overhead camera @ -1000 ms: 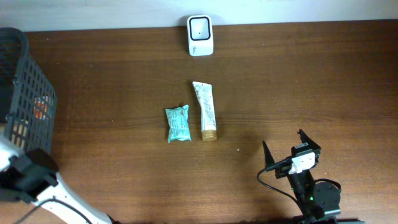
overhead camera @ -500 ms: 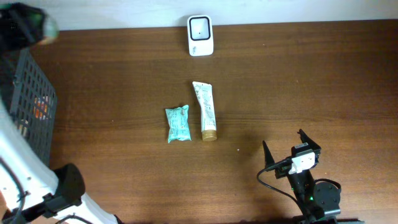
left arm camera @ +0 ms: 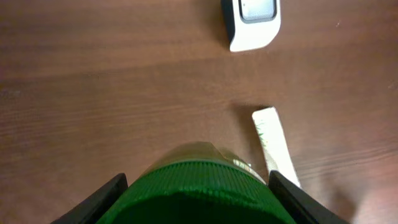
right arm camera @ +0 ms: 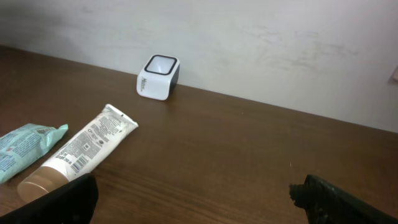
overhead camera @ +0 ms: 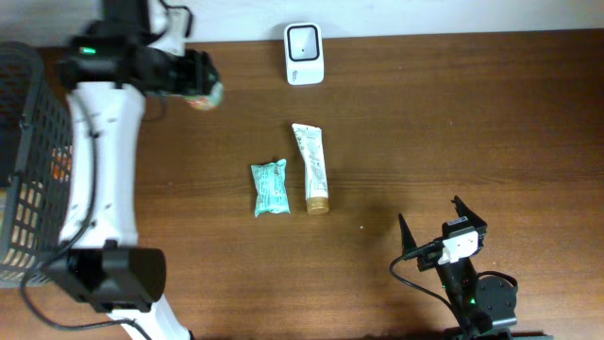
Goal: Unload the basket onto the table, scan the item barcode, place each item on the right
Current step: 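Place the green-lidded jar on the table above the green packet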
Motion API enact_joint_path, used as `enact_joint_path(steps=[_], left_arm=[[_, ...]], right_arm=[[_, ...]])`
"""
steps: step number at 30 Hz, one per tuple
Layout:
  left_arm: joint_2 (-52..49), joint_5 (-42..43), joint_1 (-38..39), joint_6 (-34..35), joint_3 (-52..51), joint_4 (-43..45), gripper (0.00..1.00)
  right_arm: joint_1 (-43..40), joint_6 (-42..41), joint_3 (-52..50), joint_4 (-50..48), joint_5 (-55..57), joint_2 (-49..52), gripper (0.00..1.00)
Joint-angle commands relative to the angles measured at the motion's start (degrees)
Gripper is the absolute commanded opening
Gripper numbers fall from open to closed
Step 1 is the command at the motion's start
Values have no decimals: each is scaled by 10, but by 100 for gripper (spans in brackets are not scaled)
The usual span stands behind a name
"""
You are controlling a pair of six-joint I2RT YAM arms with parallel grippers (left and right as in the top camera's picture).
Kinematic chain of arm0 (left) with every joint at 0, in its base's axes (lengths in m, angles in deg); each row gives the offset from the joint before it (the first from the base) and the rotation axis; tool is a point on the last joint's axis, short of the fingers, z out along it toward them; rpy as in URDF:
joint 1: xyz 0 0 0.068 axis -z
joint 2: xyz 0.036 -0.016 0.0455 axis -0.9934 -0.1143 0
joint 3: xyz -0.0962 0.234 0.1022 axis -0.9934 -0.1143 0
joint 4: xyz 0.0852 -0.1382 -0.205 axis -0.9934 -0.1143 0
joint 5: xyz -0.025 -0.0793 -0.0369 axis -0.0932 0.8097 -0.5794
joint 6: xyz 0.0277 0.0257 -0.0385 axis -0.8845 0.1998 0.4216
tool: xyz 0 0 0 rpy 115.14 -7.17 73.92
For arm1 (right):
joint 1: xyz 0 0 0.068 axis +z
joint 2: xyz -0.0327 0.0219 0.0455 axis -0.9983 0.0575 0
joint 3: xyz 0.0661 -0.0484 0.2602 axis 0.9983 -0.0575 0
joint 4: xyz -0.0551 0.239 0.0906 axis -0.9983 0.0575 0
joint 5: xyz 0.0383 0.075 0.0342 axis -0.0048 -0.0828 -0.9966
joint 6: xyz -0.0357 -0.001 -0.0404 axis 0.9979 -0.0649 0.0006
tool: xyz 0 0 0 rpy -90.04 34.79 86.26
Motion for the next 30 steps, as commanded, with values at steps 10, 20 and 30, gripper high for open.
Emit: enact_joint_path(steps=[10, 20, 30], left_arm=[[3, -78, 100, -11, -357, 382, 59], [-42, -85, 136, -11, -424, 509, 63], [-56, -87, 142, -11, -424, 474, 66]], right_arm=[[4, -7, -5, 0, 3, -3, 98], [4, -7, -5, 0, 3, -3, 98], [4, -7, -5, 1, 3, -3, 98]])
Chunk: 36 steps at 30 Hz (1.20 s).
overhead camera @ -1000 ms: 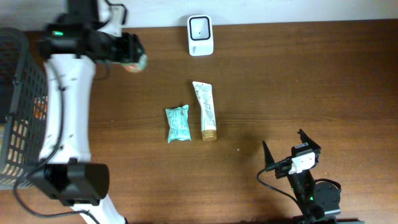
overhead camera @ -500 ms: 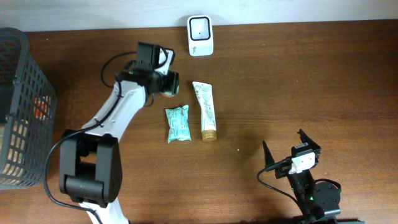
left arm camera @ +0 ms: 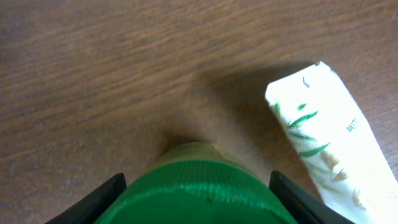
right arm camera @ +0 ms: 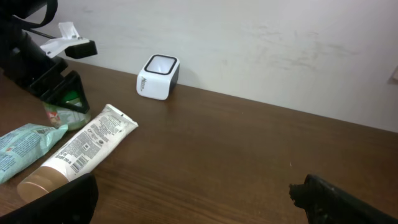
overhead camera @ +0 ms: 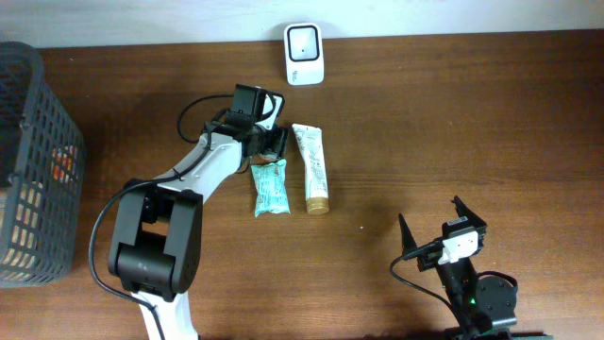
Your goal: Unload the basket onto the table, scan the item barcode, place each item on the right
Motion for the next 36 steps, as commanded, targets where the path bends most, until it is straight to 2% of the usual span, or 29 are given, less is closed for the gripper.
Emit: enact_joint_path(steps=[1, 5, 7, 8, 9, 10, 13, 19, 24, 29, 33, 36], left_arm=[[3, -5, 0, -7, 0, -23, 66], [3, -4, 0, -7, 0, -31, 70], [3, -4, 0, -7, 3, -31, 76], [3, -4, 0, -7, 12, -35, 91], [5, -4, 0, -7, 23, -44, 98], [6, -4, -1, -7, 35, -56, 99], [15, -4, -1, -7, 94, -110, 99], [37, -5, -7, -7, 292, -273, 99], [58, -5, -44, -7, 435, -390, 99], [107, -4, -145, 21, 527, -460, 99], [146, -4, -266, 61, 531, -477, 99], [150, -1, -360, 60, 530, -493, 99]], right_arm=[[4, -7, -5, 0, 3, -4, 98], [4, -7, -5, 1, 2, -4, 98], [4, -7, -5, 1, 2, -4, 98], [4, -7, -5, 1, 3, -4, 98], [4, -7, -5, 1, 3, -4, 98], [4, -7, -5, 1, 3, -4, 98], [4, -7, -5, 1, 3, -4, 98], [4, -7, -5, 1, 2, -4, 98], [4, -7, -5, 1, 2, -4, 98], [4, -7, -5, 1, 3, -4, 98], [4, -7, -5, 1, 3, -4, 98], [4, -7, -5, 1, 3, -4, 98]])
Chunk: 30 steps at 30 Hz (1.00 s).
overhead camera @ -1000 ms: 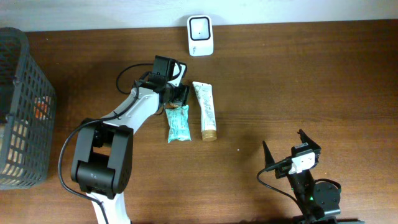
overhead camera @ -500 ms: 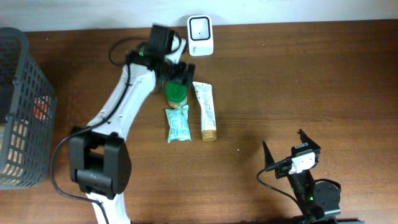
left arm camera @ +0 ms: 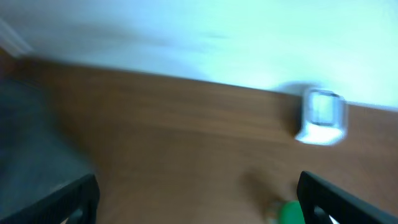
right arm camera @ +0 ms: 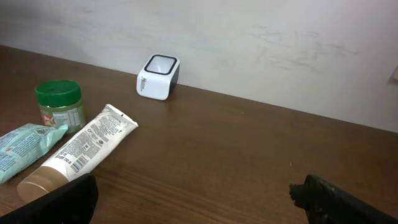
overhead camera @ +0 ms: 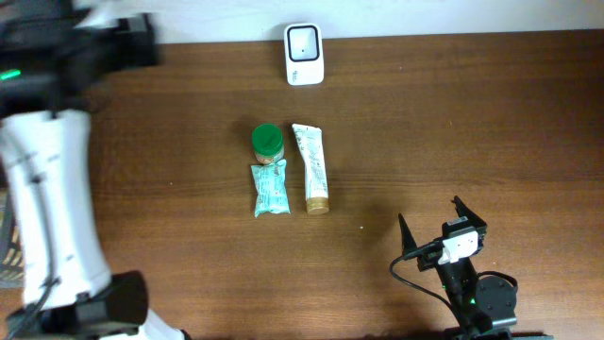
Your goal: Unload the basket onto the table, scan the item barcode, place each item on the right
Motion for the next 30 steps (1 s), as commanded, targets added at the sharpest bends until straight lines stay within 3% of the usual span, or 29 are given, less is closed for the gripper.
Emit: enact_joint_path(steps=[1, 5, 10, 15, 21, 24, 30], left_arm=[[8, 1, -121, 23, 3, -20, 99], [-4, 13, -235, 23, -24, -31, 100], [-32, 70, -324, 20, -90, 1, 94], [-65, 88, -341, -32, -162, 55, 88], [-135, 88, -344, -50, -170, 88, 84], [-161, 92, -344, -68, -170, 96, 72], [-210, 102, -344, -91, -170, 103, 62]], right_arm=[[4, -7, -5, 1, 2, -4, 98], [4, -7, -5, 1, 3, -4, 98], [4, -7, -5, 1, 2, -4, 98], [4, -7, -5, 1, 3, -4, 98], [4, -7, -5, 0, 3, -4, 98], [4, -7, -5, 0, 2, -4, 98], [4, -7, -5, 0, 3, -4, 98]])
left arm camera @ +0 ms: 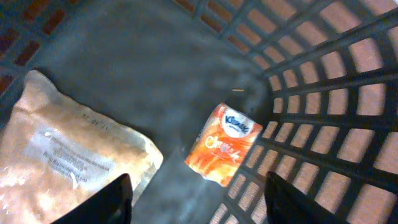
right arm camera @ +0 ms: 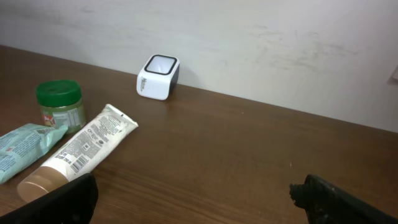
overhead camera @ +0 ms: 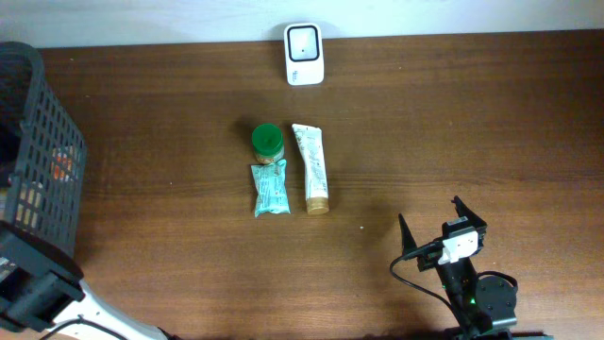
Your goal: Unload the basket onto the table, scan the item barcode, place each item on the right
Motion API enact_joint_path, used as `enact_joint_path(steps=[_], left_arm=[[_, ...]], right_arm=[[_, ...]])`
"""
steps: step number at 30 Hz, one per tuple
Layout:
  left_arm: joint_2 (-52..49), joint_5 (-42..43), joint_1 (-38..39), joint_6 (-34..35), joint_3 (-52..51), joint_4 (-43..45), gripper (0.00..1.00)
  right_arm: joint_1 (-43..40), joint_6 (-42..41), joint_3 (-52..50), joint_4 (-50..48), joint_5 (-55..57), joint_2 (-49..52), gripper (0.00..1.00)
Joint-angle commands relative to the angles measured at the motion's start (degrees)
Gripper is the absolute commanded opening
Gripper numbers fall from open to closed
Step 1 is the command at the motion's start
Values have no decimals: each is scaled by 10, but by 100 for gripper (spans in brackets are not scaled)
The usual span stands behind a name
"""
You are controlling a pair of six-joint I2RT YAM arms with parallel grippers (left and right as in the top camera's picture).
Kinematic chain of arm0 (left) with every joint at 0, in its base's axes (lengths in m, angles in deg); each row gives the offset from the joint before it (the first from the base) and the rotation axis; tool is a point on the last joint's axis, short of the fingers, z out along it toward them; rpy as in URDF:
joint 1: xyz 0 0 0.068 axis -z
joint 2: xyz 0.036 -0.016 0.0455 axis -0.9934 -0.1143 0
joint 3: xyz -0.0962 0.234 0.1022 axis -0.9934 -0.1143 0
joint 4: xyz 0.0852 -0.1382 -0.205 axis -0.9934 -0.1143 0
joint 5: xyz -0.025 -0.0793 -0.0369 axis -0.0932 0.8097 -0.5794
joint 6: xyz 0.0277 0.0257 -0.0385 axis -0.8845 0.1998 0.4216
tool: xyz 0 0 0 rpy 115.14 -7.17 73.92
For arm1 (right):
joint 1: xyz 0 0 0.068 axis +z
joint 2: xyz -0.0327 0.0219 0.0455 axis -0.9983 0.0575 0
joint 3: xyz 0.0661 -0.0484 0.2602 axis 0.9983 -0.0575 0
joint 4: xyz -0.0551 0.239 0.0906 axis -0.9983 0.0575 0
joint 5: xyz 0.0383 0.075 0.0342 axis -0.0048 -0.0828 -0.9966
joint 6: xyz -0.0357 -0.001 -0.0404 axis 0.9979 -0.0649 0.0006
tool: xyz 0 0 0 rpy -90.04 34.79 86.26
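Observation:
Looking down into the dark mesh basket (left arm camera: 323,93), my left gripper (left arm camera: 202,210) is open and holds nothing. Below it lie an orange tissue pack (left arm camera: 231,144) and a tan paper pouch (left arm camera: 68,158). On the table a green-lidded jar (overhead camera: 267,143) stands above a teal packet (overhead camera: 270,188), beside a white tube (overhead camera: 311,167). The white scanner (overhead camera: 304,42) sits at the table's far edge. My right gripper (overhead camera: 434,225) rests open at the near right, well apart from the items, with its black fingertips (right arm camera: 53,199) spread wide.
The basket (overhead camera: 36,161) stands at the table's left end, partly out of frame. A pale wall (right arm camera: 249,37) runs behind the scanner (right arm camera: 158,77). Bare brown wood (overhead camera: 472,123) stretches to the right of the tube.
My left gripper has moved from above the table's far left, facing the scanner, to inside the basket over the tissue pack and pouch. The jar, packet, tube and right arm are unmoved.
My left gripper first held the green-lidded jar in the air near the basket. It then had the jar down on the table beside the tube. After that the jar stood alone and the gripper was open, off to the left. Now it hangs open inside the basket.

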Motion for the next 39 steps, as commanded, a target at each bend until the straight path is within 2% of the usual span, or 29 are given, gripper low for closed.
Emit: enact_joint_path(steps=[1, 12, 20, 25, 34, 39], left_arm=[[-40, 17, -3, -31, 0, 6, 61], [-106, 22, 0, -105, 0, 26, 51], [-147, 32, 9, -110, -1, 50, 45], [-153, 42, 11, -110, 0, 62, 45], [-153, 154, 11, -162, 2, 73, 48], [-153, 167, 11, -166, 3, 72, 48]], right_arm=[[4, -7, -5, 0, 2, -4, 98], [4, -7, -5, 1, 2, -4, 98], [4, -7, -5, 1, 3, -4, 98], [4, -7, -5, 1, 3, -4, 98], [4, -7, -5, 1, 3, -4, 98], [4, -7, -5, 0, 3, -4, 98]])
